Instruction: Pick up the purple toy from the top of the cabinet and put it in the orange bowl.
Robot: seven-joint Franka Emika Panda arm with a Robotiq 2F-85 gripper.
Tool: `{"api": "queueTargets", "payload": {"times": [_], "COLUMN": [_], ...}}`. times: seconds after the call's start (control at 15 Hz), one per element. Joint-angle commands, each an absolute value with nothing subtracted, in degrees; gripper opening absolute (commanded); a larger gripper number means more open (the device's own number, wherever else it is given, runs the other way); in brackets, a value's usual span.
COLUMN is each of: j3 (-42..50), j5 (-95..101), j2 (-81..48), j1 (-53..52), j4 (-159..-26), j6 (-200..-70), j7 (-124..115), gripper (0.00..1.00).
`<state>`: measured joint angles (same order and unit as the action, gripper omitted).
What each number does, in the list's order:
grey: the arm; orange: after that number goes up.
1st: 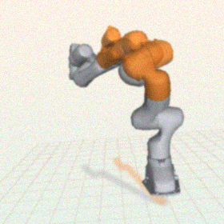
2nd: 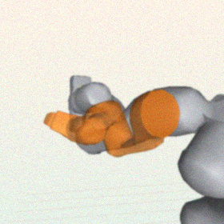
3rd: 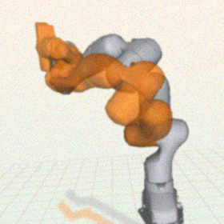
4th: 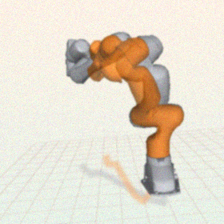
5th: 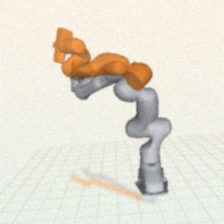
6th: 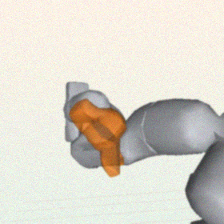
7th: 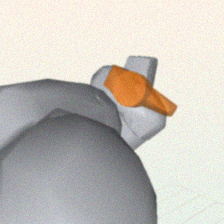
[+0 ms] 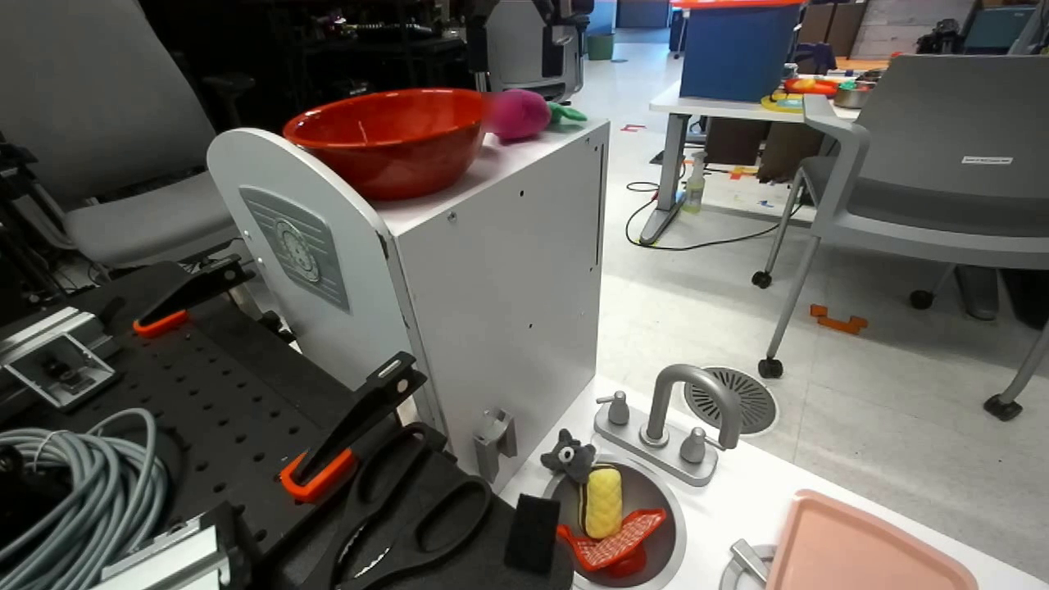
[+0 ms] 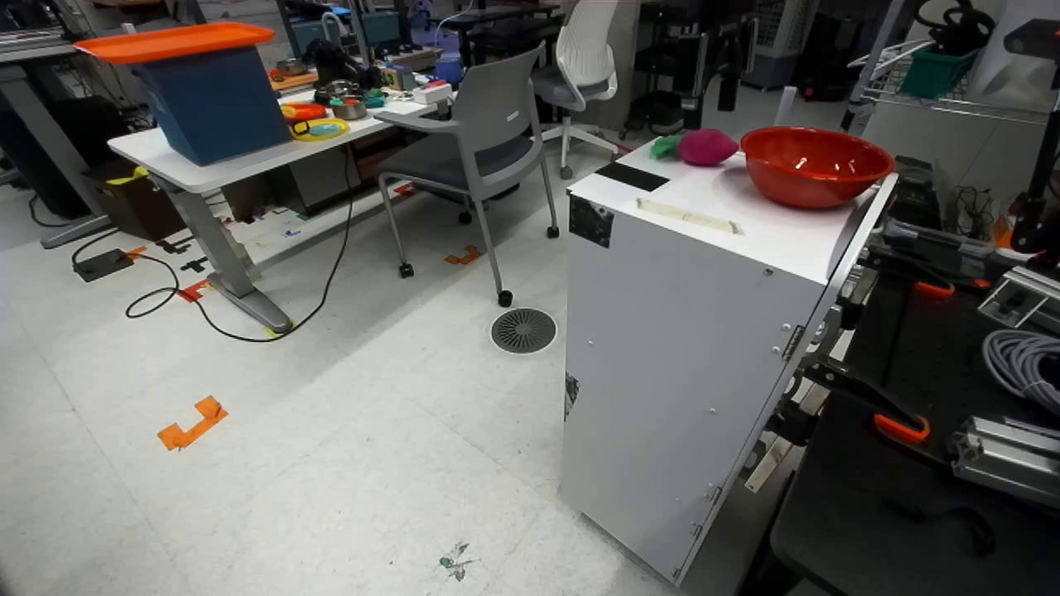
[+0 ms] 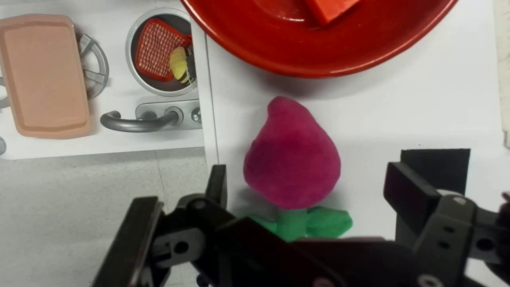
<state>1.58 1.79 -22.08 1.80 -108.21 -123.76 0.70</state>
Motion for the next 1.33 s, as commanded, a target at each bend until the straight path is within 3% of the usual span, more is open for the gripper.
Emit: {"api": "queueTargets", "payload": {"times": [0.0,0.67,0.8,0.87,1.27], "j3": [1.2,1.4,1.4,1.4,1.4], "j5": [2.0,2.0,2.1,2.0,1.7], "j2": [-23.1,-23.0,-22.9,-22.9,-23.0], "j1": [1.7,1.4,1.4,1.4,1.6], "j4": [-107.5,-108.8,-108.9,-109.0,-109.9], "j6": [-124.2,-123.4,-123.4,-123.4,-123.6], "j7": [2.1,1.5,1.2,1.3,1.4], "gripper": [1.0,0.99,0.85,0.66,0.21]}}
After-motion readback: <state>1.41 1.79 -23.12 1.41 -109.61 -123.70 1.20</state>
